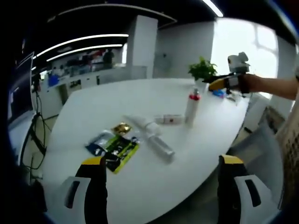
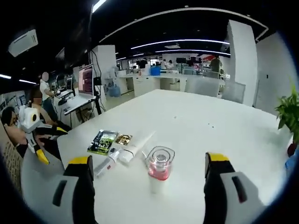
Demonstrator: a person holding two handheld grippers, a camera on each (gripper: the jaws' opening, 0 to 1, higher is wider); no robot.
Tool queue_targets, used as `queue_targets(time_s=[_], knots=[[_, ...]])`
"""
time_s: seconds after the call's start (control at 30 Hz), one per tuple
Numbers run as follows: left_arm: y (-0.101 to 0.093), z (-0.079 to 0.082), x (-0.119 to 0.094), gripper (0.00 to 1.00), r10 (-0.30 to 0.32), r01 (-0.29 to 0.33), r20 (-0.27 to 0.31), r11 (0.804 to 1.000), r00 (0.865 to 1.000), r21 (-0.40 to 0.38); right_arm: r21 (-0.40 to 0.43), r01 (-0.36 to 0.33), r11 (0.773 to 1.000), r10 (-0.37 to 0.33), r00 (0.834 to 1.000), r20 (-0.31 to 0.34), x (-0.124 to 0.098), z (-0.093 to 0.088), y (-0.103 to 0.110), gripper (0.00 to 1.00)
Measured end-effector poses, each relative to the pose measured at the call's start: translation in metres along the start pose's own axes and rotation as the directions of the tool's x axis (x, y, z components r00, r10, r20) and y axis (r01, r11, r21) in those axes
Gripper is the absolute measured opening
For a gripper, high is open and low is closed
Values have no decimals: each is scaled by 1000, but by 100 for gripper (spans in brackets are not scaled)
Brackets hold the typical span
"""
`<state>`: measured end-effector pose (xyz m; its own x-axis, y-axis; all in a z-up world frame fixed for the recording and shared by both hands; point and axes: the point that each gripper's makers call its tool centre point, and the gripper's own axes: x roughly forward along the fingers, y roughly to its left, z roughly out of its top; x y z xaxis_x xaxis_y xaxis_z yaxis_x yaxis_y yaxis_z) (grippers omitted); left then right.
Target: Arrange the skincare products in the storage area until every visible bottle or jar stands upright without overlapping.
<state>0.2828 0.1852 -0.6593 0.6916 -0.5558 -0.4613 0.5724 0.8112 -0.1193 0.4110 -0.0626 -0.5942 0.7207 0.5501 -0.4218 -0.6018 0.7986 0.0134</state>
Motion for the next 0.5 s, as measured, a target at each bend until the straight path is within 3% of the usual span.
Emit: queue_targets(time_s=[0.17,0.5], knots=[[1,0,0,96,-3,3,-1,1000,1000,-15,-86,-53,995,50,998,-47,22,12,-3,99],[4,-1,0,96,2,-3,-4,999,1000,-49,-153,-155,976,140,985,-103,65,28,3,99]])
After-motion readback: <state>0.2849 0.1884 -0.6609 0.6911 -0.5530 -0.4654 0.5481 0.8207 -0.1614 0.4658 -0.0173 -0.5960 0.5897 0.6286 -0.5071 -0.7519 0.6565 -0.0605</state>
